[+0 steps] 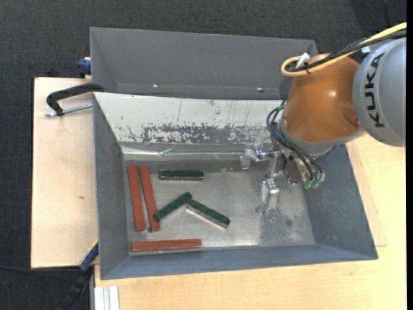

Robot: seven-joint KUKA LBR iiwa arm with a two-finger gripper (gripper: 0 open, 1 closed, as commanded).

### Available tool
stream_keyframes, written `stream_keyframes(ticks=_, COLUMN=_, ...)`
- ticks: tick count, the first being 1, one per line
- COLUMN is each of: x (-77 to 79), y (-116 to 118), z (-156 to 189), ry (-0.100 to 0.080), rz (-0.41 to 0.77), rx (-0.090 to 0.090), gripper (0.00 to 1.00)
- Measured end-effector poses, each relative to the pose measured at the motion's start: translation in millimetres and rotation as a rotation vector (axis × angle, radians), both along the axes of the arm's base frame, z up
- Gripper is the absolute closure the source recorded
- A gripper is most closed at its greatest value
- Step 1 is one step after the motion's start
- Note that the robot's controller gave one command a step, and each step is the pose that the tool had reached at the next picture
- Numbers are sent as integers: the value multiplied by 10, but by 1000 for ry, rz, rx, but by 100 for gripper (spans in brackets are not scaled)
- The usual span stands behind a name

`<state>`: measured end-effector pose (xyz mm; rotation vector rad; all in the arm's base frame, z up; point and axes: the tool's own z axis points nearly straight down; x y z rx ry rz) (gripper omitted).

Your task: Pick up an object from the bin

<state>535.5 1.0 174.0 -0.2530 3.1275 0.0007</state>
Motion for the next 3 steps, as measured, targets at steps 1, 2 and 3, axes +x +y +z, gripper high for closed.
stream_keyframes(ticks=1, x=-53, y=585, z=-346, ry=3, rz=-55, rx=0, gripper=0)
stream_keyframes(ticks=2, x=79, y=516, z=-1009, ry=1, rz=-104, rx=2, gripper=100)
stream_keyframes(ticks=3, x=76, y=514, z=-1019, ry=1, rz=-103, rx=1, gripper=0)
